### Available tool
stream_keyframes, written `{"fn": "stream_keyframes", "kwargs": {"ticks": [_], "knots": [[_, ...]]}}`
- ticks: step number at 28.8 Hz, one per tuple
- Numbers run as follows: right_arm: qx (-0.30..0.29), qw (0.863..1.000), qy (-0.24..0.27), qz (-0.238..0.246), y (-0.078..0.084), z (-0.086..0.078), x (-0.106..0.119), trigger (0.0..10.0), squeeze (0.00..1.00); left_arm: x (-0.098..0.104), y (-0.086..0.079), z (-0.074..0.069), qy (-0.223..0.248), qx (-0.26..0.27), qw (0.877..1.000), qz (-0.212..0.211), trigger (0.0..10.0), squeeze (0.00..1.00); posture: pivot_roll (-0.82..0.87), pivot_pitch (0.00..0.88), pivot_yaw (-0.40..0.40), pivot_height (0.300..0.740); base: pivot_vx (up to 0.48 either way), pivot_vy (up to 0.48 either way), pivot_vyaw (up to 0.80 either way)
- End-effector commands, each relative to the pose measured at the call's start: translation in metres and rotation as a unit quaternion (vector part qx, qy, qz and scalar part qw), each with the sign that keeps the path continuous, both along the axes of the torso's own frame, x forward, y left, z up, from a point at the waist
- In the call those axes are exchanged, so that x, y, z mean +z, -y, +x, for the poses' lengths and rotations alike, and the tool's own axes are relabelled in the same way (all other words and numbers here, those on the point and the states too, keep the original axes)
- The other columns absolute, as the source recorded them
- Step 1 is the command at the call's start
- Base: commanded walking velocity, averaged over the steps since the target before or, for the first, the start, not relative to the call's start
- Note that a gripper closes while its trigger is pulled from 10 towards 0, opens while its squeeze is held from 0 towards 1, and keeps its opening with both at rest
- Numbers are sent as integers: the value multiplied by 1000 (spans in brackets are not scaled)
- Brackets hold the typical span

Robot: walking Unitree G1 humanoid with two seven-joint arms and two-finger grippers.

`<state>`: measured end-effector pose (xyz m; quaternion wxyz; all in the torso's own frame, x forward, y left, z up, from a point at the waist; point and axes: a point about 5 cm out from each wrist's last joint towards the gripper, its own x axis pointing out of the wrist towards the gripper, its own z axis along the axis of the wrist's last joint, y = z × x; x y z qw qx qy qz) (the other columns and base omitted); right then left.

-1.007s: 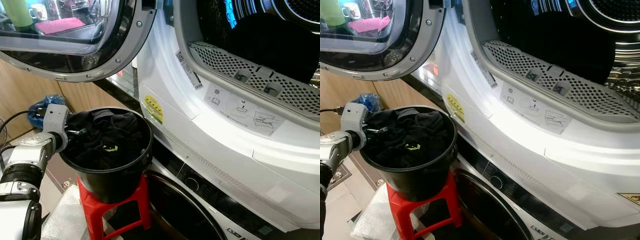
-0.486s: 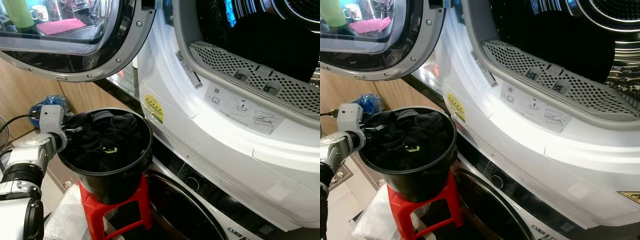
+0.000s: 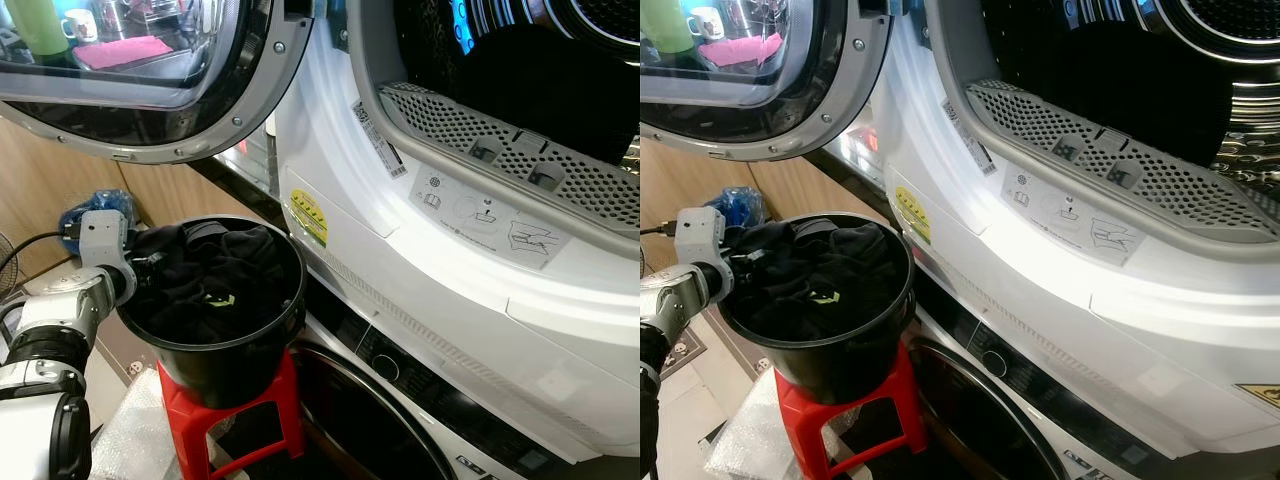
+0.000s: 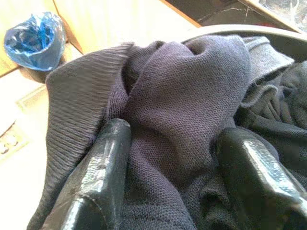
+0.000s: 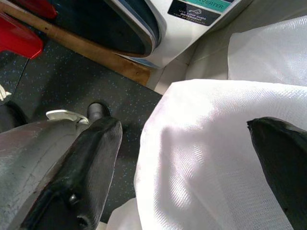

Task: Clothes washing

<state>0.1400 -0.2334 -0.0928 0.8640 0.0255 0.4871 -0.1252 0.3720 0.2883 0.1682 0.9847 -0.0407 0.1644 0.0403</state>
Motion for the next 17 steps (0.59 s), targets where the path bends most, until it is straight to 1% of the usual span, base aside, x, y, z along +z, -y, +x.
{"fn": "stream_keyframes", "kwargs": {"ticks": [1,7,11,14,17], "knots": [[1,1000,-13,-3,1,-6,-2,10000,0,-20,2,-6,-42,1,999,-27,0,0,-20,165,-65,740,0,0,0],[1,1000,-13,-3,2,-7,-2,10000,0,-22,4,-6,-41,2,998,-41,0,0,-22,165,-67,740,0,0,0],[3,1000,-15,-4,2,-7,-2,10000,0,-21,5,-5,-33,3,999,-40,0,0,-22,165,-67,740,0,0,0],[2,1000,-15,-3,2,-7,-2,10000,0,-19,6,-4,-18,5,999,-47,0,0,-21,164,-67,740,0,0,0],[2,1000,-15,-3,2,-7,-2,10000,0,-18,6,-4,-14,7,999,-51,0,0,-19,160,-66,740,0,0,0]]}}
